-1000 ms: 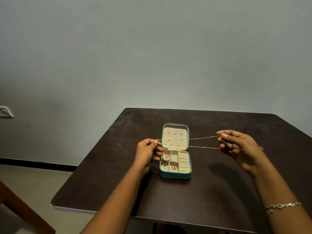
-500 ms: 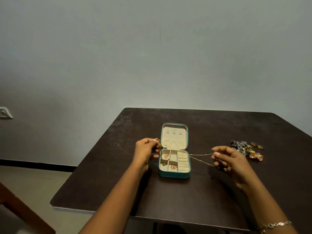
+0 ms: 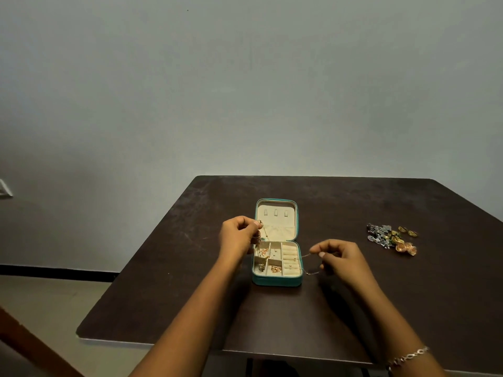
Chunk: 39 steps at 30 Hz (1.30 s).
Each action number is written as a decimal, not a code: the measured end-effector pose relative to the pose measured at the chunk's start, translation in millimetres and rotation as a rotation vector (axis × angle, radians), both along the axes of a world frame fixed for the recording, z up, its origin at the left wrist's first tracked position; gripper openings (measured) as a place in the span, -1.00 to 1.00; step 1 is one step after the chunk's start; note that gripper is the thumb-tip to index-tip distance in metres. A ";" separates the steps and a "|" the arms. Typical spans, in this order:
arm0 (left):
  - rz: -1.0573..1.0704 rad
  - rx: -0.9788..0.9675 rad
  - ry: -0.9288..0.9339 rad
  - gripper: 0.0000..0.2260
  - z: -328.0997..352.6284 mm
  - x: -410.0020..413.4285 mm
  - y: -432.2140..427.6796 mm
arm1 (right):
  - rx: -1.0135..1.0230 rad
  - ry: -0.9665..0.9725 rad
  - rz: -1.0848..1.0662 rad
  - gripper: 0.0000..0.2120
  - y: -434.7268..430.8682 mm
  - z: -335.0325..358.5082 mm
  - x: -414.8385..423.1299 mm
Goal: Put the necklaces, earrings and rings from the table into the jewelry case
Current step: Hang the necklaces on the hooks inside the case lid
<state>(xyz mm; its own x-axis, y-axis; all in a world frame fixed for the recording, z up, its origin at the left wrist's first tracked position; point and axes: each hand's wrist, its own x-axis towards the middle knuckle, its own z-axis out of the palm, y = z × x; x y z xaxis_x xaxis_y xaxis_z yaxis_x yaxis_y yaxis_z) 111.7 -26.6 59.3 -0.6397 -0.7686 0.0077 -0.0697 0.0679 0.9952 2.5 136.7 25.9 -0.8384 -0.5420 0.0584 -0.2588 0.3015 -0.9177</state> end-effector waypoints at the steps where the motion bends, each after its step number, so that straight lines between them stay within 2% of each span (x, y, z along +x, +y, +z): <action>1: 0.018 -0.022 -0.007 -0.86 0.0 -0.2 -0.4 | -0.002 0.007 -0.005 -0.67 -0.4 0.7 -1.2; 5: 0.052 -0.019 -0.004 -0.86 1.4 1.5 -2.6 | 0.037 0.042 -0.061 -0.72 6.8 1.8 -6.6; 8: 0.046 0.060 0.016 -0.85 3.0 2.2 -3.3 | 0.095 0.022 -0.082 -0.75 14.6 -0.7 -10.7; 14: -0.007 0.284 0.080 -0.84 8.0 3.2 1.5 | -0.049 -0.216 -0.112 -0.79 20.3 -8.0 -5.2; 17: -0.001 0.291 0.101 -0.86 10.3 5.3 1.0 | -0.139 -0.345 -0.116 -0.83 22.4 -6.3 1.4; 23: 0.002 0.254 0.103 -0.86 14.2 7.7 -2.2 | -0.151 -0.360 -0.099 -0.85 31.8 -5.7 7.2; 28: -0.008 0.174 0.089 -0.89 20.1 12.1 -4.9 | -0.225 -0.378 0.009 -0.88 46.4 -2.8 14.8; 32: 0.005 0.053 0.077 -0.92 22.4 14.8 -10.4 | -0.140 -0.184 0.129 -0.84 59.9 -7.8 21.0; 35: 0.002 -0.074 0.080 -0.91 22.4 14.5 -13.6 | -0.120 0.152 0.165 -0.85 71.1 -16.1 25.0; 37: -0.002 -0.149 0.068 -0.90 22.0 8.7 -12.8 | -0.118 0.431 0.188 -0.96 77.6 -21.4 25.4; 39: -0.005 -0.213 0.053 -0.89 21.4 -2.1 -10.7 | -0.053 0.690 0.221 -0.91 82.3 -29.6 23.3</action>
